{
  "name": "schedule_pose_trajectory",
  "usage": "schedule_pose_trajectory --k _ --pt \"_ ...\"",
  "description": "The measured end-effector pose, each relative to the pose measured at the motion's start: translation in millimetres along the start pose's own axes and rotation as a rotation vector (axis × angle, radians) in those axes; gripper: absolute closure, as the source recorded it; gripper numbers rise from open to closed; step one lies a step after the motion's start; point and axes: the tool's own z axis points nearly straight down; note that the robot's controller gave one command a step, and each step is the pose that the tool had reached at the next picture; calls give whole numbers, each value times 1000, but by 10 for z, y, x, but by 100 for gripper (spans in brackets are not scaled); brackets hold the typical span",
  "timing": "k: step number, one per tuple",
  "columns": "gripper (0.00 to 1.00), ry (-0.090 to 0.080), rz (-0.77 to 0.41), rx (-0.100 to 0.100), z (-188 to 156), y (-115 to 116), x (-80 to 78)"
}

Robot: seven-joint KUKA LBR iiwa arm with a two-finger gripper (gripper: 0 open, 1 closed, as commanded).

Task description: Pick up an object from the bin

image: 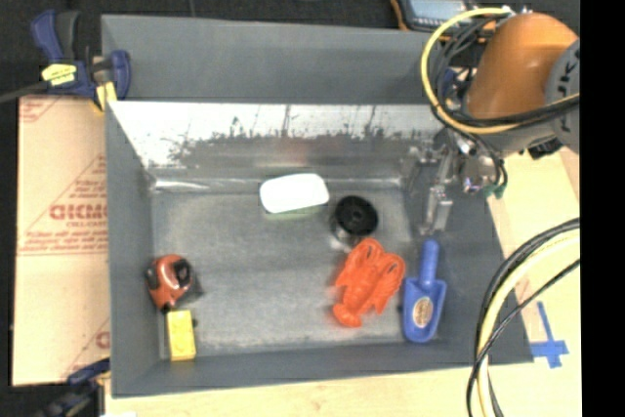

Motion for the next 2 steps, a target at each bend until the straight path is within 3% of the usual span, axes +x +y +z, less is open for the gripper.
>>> schedule_pose_trajectory --k 1,2 --pt "0 0 0 0 0 0 0" --pt "0 -3 61 -1 347 148 251"
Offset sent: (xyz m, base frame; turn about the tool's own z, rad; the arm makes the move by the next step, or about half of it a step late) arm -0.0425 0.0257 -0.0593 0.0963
